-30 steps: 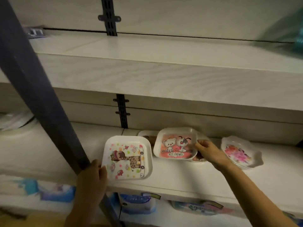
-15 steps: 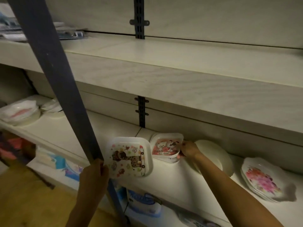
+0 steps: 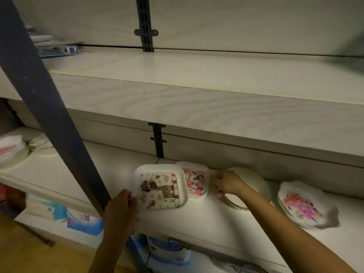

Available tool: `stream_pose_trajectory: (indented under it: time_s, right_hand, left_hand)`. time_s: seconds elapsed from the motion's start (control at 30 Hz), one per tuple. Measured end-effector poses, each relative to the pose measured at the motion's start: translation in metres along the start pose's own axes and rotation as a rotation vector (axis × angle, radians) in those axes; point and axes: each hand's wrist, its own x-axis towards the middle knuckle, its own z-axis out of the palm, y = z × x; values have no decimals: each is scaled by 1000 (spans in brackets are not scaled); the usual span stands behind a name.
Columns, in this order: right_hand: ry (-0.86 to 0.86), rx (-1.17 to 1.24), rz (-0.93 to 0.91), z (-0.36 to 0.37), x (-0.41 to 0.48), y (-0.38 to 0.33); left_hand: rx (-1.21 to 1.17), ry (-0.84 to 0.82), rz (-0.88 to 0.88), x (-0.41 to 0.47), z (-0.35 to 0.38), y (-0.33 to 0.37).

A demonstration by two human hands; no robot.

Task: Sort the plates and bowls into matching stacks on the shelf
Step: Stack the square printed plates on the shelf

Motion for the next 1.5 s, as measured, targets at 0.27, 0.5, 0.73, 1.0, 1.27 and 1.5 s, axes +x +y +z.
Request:
stream_pose_trajectory:
  time_s: [0.27, 0.5, 0.73, 1.0, 1.27, 1.5]
  right_hand:
    - [-32, -118, -24, -20, -57, 41]
    - [28, -75, 18, -20, -96, 68]
    - [83, -30, 53, -17, -113, 75]
    - [76, -84, 7, -9, -107, 66]
    - [-16, -165, -151, 4, -80, 30]
    - [-135, -322, -351, 35, -61, -11]
  left_hand:
    - [-99, -118, 95, 41, 45, 33]
    - [-1, -215, 137, 76, 77, 54]
    - [74, -272, 153, 92, 94, 52]
    - [103, -226, 210, 81, 79, 53]
    - [229, -471, 301, 44, 31, 39]
    - [235, -485, 187, 10, -22, -3]
